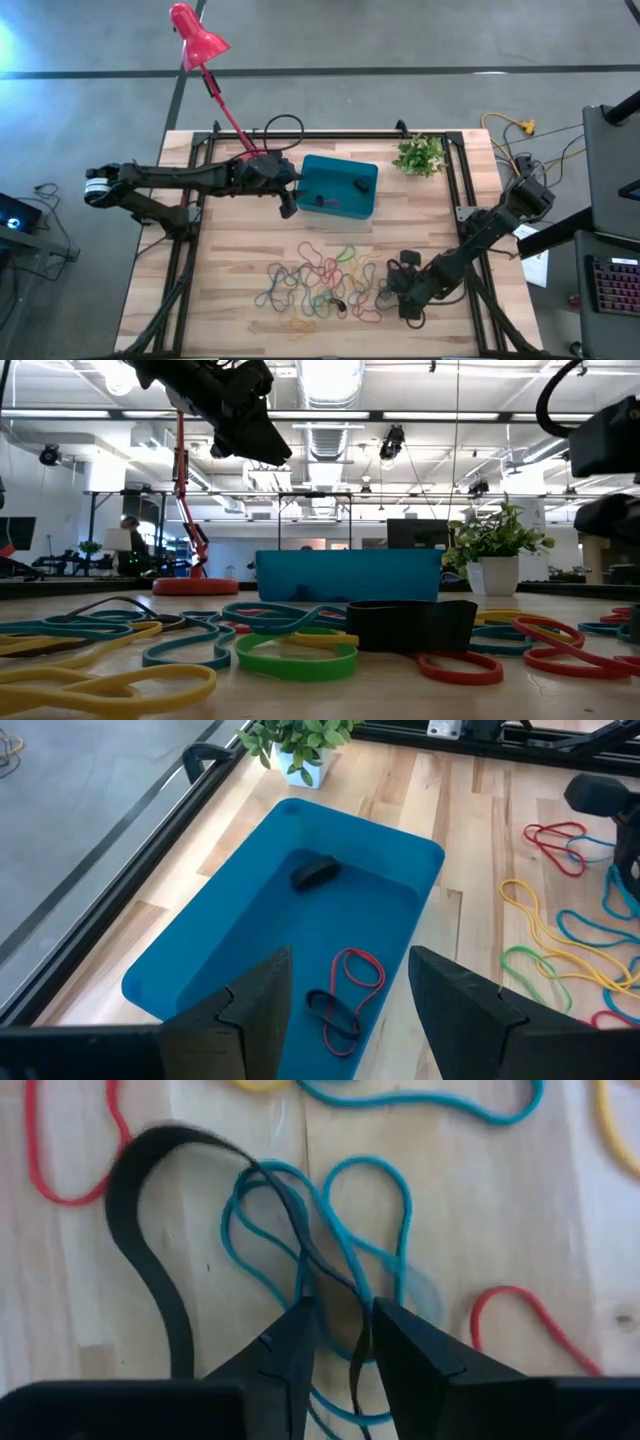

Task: Pick and place rubber bands into bin
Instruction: Put the black rubber band into the blue bin

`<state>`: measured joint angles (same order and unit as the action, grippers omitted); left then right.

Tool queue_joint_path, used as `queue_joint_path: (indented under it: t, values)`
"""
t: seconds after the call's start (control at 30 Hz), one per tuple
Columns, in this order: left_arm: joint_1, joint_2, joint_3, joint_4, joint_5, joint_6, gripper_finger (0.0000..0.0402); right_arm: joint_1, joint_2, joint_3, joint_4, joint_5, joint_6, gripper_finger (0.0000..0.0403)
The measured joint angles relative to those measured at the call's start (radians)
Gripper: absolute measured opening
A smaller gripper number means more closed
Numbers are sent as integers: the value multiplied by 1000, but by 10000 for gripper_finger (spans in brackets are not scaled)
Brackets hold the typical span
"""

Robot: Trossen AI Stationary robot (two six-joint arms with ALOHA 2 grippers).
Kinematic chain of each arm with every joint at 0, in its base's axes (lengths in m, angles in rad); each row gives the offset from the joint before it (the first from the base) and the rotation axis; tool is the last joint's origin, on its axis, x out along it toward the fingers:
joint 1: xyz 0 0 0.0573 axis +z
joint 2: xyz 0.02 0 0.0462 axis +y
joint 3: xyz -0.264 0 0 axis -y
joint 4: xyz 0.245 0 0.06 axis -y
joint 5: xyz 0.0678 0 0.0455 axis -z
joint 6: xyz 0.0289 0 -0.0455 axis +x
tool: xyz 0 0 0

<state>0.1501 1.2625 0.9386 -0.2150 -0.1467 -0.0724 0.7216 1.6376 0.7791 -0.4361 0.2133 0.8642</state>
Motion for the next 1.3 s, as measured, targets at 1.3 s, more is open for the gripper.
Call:
queue_joint_path:
  t: [1.3]
  values:
    - [-1,1,-3,27,3,-1,185,-20,-312,70,-69,402,-8,8]
